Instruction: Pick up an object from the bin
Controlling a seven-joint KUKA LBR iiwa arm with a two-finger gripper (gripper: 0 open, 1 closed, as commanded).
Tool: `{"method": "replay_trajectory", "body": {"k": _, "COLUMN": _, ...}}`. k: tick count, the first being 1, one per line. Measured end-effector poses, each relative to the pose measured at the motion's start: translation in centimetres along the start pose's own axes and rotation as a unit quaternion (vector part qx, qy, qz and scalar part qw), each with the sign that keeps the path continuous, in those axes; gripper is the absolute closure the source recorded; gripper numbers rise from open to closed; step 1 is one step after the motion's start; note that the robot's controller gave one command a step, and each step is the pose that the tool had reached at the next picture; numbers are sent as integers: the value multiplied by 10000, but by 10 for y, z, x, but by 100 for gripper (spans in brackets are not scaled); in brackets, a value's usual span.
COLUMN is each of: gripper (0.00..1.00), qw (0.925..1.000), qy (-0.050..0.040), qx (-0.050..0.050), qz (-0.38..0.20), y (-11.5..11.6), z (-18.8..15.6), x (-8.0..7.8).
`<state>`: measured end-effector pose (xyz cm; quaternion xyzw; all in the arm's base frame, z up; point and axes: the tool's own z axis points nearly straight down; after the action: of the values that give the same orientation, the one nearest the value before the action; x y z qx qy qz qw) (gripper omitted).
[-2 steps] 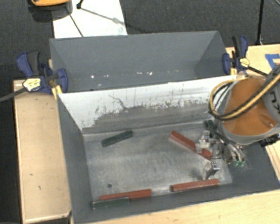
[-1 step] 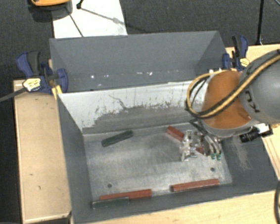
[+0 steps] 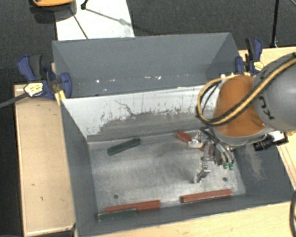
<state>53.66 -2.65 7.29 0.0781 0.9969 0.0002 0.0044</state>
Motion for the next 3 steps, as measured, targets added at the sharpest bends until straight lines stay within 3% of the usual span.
{"method": "replay_trajectory", "body": {"k": 1, "gripper": 0, "qw": 10000, "qy": -1, "qx": 0, "qz": -2, "y": 0, "z": 0, "x": 0}}
{"method": "replay_trajectory", "body": {"k": 2, "gripper": 0, "qw": 9994, "qy": 47, "qx": 19, "qz": -344, "y": 19, "z": -5, "x": -10}}
{"method": "replay_trajectory", "body": {"k": 3, "gripper": 0, "qw": 9975, "qy": 21, "qx": -26, "qz": -711, "y": 32, "z": -7, "x": -30}}
